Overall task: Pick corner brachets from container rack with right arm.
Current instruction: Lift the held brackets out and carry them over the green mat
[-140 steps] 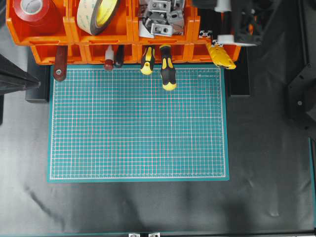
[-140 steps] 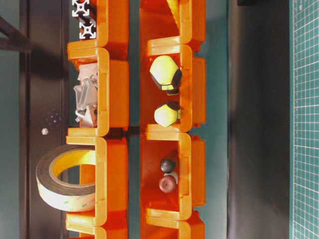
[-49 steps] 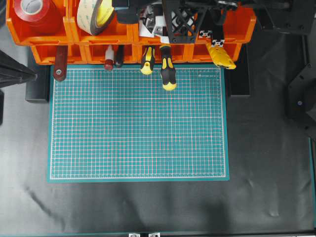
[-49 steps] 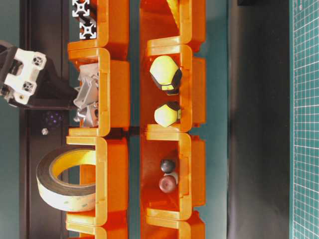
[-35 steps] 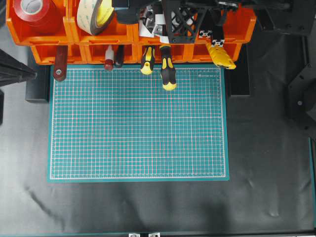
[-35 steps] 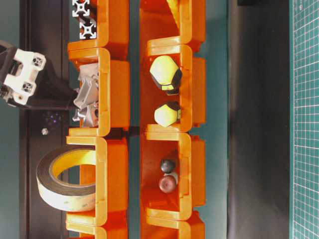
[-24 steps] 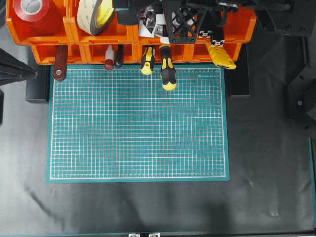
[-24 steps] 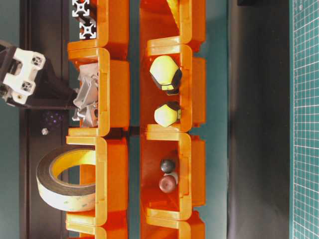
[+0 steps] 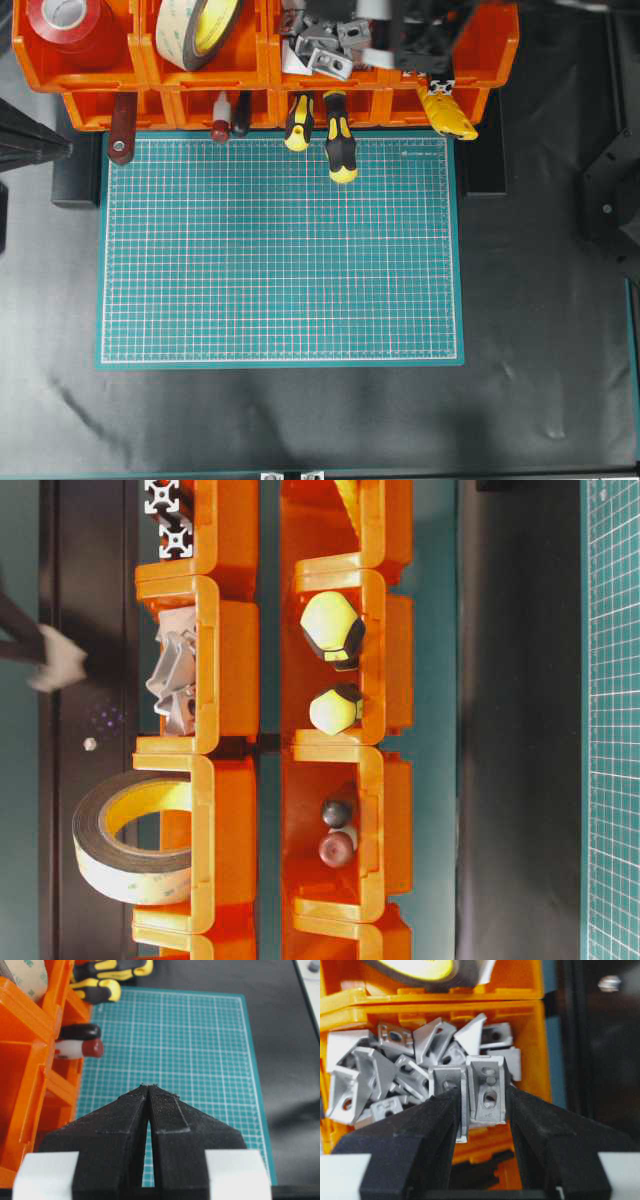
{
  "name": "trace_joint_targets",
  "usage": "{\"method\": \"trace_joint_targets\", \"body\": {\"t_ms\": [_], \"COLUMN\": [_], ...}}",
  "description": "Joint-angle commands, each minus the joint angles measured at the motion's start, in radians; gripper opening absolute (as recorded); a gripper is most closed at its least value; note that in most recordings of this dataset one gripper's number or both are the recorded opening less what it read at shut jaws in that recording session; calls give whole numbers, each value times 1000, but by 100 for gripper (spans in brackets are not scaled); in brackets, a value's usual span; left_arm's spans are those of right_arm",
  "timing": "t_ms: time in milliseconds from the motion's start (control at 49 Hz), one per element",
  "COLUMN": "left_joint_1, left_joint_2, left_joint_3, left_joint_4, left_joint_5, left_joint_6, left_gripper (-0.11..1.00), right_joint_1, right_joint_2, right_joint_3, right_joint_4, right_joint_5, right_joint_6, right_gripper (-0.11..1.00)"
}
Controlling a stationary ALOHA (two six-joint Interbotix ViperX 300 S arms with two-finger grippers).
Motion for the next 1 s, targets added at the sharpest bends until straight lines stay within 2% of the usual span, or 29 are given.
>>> {"method": "trace_joint_targets", "body": {"t_ms": [0, 225, 429, 633, 796, 878, 980], "left_joint_1": [-2, 2, -2, -5, -5, -5, -5], "left_joint_2": [-6, -48, -51, -51, -52, -54, -57], "left_joint_3": [-25, -28, -29, -29, -29, -29, -29], "left_joint_4": [2, 2, 2, 3, 2, 2, 3], "left_joint_5": [-5, 6, 9, 9, 8, 9, 9], "left_joint_6": [-2, 8, 6, 6, 9, 9, 9], "left_gripper": [0, 0, 0, 0, 0, 0, 0], "right_joint_1": [35, 75, 130, 262, 374, 408, 434], "right_joint_2": [-86, -225, -311, -364, -341, -311, -264], "right_joint_3": [-8, 81, 201, 348, 460, 499, 520], "right_joint_4": [-8, -8, -8, -6, -6, -6, -8], "right_joint_5": [-6, -100, -258, -347, -383, -423, -469], "right_joint_6": [20, 61, 141, 256, 387, 454, 500], "right_gripper": [29, 29, 29, 29, 29, 29, 29]}}
